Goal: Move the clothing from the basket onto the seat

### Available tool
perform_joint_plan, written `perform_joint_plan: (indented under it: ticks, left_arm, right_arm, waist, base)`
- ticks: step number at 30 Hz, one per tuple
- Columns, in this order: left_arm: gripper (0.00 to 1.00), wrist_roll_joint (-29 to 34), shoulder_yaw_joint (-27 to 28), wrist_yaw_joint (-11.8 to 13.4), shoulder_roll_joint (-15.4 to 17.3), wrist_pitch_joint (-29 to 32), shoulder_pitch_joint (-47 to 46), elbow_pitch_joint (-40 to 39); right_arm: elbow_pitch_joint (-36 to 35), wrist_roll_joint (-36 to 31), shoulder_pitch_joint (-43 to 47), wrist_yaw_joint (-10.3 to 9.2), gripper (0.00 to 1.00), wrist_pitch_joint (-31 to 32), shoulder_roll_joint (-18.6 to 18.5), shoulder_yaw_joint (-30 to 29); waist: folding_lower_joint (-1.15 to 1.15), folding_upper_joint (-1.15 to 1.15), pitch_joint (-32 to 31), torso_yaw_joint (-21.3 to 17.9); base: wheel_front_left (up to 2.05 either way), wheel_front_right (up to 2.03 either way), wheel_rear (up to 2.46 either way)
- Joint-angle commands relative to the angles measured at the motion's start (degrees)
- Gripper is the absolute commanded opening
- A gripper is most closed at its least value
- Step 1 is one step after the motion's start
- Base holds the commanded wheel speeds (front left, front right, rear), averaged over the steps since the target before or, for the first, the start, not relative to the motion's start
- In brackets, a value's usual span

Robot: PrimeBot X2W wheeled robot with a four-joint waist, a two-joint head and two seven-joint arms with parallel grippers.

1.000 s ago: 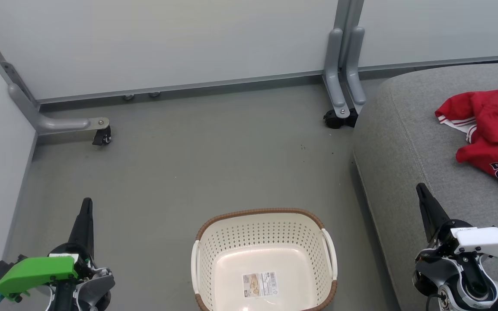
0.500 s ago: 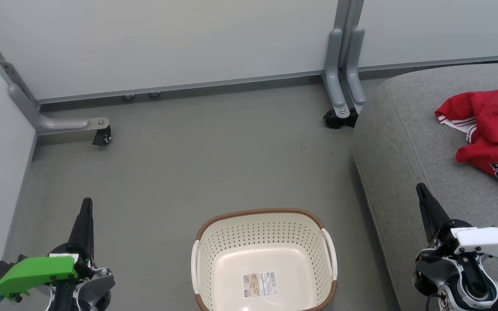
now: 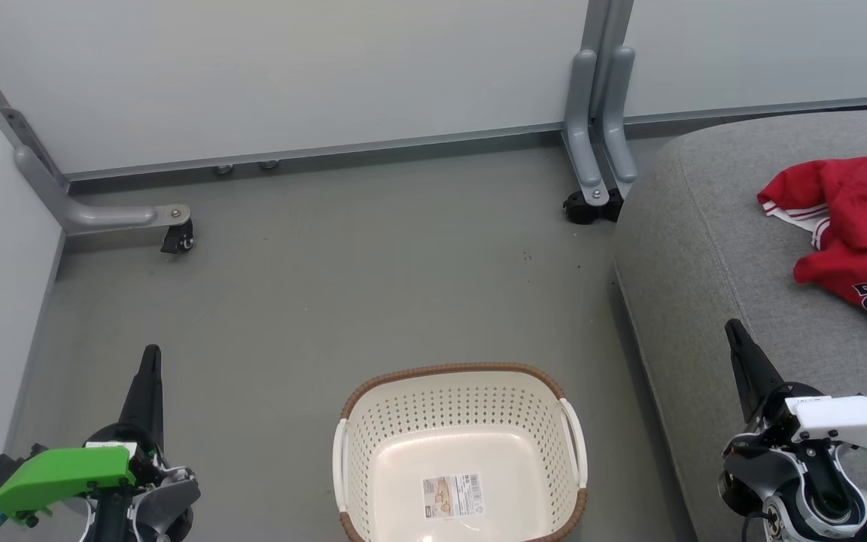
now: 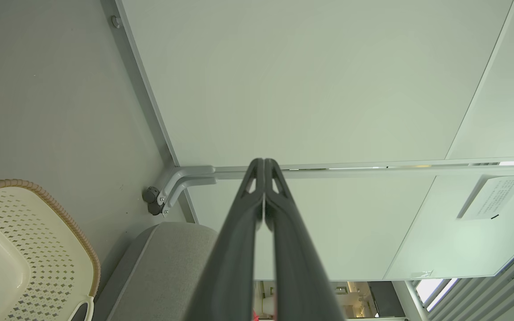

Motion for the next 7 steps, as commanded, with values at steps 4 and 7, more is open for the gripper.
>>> perform_joint_plan:
  ticks: [4,7]
  left_arm:
    - [0.0,-0.2,0.1,-0.3,0.1,0.2,-0.6,0.0]
    - [0.0,-0.2,0.1,-0.3,0.1,0.2,-0.6,0.0]
  right_arm:
    - [0.1,-0.4,-0.4,0.02,0.0,0.3,0.0,-0.1]
    - [0.1,-0.4,-0.4,0.02,0.0,0.3,0.0,-0.2]
  waist:
    - [0.0,0.0,0.0,0.0]
    - [0.0,0.0,0.0,0.0]
  base:
    - [0.0,0.0,0.0]
    - [0.0,0.0,0.0]
